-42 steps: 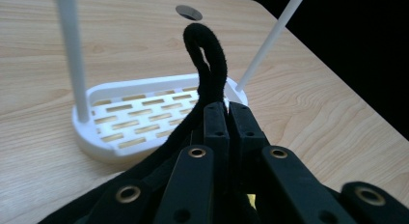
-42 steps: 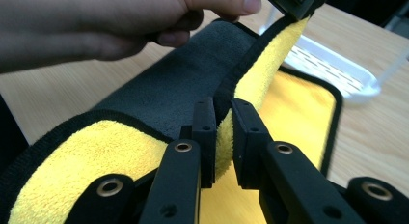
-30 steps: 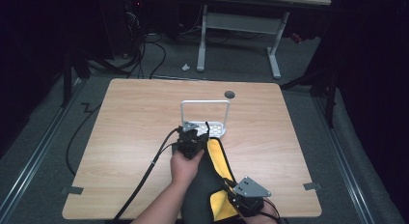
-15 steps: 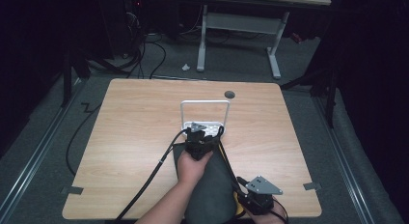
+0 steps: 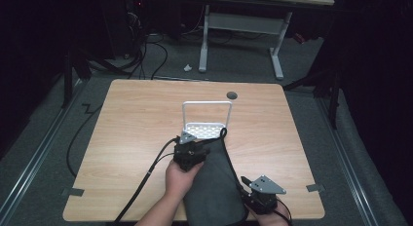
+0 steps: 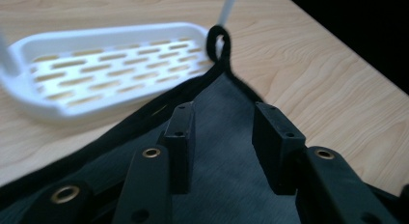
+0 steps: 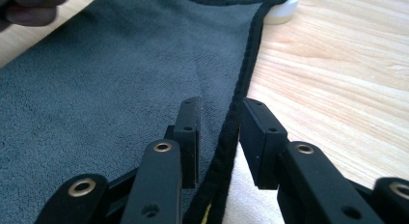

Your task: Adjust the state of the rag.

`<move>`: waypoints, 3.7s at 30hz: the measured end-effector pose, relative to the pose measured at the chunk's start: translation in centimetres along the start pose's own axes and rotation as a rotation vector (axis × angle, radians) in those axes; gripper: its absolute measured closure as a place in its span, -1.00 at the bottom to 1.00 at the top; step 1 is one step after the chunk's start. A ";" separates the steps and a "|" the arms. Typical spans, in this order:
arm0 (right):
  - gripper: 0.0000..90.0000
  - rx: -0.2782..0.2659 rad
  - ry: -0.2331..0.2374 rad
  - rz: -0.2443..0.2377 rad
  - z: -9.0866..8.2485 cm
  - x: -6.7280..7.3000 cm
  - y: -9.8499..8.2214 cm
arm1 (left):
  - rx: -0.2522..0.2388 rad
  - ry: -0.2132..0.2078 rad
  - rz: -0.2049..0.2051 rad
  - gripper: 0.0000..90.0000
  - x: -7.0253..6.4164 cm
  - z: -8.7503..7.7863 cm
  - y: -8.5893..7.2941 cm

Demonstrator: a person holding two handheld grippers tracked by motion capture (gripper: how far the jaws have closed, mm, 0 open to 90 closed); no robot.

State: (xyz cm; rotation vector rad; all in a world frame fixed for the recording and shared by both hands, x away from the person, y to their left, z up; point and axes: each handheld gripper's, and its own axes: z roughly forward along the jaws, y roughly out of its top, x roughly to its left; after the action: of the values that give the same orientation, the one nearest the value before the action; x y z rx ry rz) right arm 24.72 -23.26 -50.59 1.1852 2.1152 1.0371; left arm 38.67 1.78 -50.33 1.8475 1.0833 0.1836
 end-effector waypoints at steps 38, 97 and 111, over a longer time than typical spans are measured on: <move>0.95 0.128 -0.009 -0.048 9.3 0.3 4.9 | 0.137 -0.048 0.197 0.72 1.2 -7.0 -7.9; 0.48 0.055 -0.006 0.033 5.5 -0.5 2.7 | 0.070 -0.002 -0.042 0.66 6.0 -2.4 -3.7; -0.01 0.123 -0.006 0.066 10.1 -2.2 4.2 | 0.067 -0.016 -0.053 0.64 6.1 -2.4 -3.7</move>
State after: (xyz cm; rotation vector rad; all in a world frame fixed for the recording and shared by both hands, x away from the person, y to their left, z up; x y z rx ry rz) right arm 35.12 -19.99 -52.97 1.3225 2.1749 0.9424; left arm 38.85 8.46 -53.82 1.8744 1.1386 0.1025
